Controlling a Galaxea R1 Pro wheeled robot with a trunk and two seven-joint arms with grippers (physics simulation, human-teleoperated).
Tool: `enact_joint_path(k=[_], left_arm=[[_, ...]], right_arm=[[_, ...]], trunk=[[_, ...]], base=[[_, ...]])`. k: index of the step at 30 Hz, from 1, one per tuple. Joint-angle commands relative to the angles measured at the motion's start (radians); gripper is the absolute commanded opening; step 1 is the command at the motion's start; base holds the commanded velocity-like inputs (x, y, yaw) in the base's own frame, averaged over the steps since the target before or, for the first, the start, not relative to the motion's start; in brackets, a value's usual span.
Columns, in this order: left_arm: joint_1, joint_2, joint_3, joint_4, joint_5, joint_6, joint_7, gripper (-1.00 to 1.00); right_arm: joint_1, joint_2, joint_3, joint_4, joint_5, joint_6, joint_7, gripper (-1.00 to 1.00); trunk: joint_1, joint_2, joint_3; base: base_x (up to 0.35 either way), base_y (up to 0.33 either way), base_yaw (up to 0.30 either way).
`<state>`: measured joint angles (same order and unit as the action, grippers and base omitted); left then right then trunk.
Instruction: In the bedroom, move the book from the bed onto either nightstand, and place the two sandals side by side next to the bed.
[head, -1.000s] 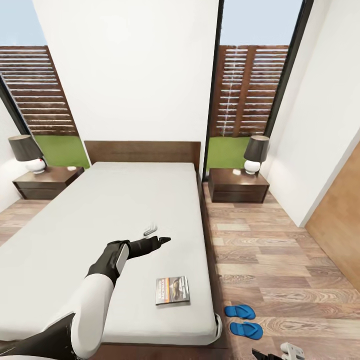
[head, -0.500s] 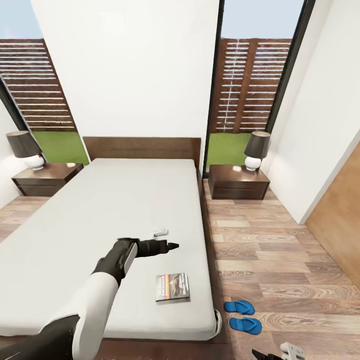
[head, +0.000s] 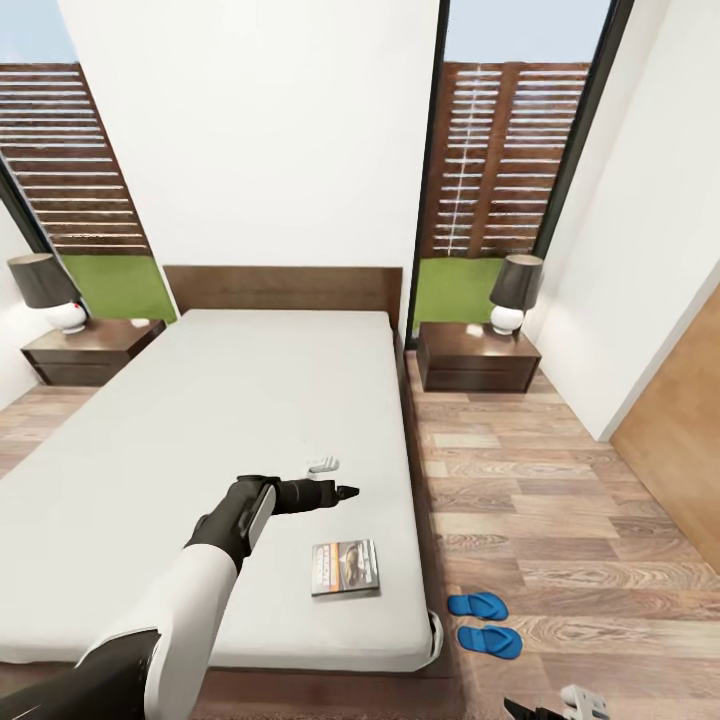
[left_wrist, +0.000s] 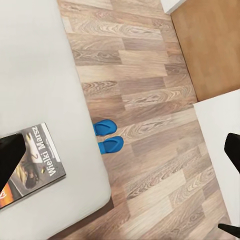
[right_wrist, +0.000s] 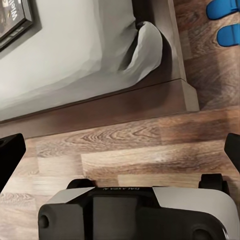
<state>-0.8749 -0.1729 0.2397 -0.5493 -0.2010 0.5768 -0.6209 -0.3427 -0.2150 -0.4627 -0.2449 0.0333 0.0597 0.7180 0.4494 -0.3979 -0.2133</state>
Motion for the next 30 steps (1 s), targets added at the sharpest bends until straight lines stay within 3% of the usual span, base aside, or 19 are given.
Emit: enact_joint_path(k=[1,9,17,30], left_arm=[[-0.001,-0.002,0.009,-0.001,-0.01,0.006,-0.008,1.0],[-0.001,-0.002,0.009,-0.001,-0.006,0.006,-0.008,1.0],[-0.001,-0.002,0.009,-0.002,0.065,0.006,-0.007,1.0],[-0.001,-0.002,0.009,-0.001,0.075,0.006,-0.007,1.0]], right_arm=[[-0.001,0.0,-0.008,-0.001,0.003,0.006,0.006,1.0],[-0.001,0.001,-0.008,-0.001,0.003,0.006,0.005,1.0],[-0.001,0.001,-0.008,-0.001,0.003,0.006,0.004,1.0],[0.0,0.001,-0.008,-0.001,0.003,0.006,0.004,1.0]], trunk=[[0.001,-0.002,-0.004],[0.001,-0.002,-0.016],[0.001,-0.002,-0.029],[0.001,-0.002,-0.049]], base=[[0.0,0.0,0.0],[0.0,0.0,0.0],[0.0,0.0,0.0],[0.0,0.0,0.0]])
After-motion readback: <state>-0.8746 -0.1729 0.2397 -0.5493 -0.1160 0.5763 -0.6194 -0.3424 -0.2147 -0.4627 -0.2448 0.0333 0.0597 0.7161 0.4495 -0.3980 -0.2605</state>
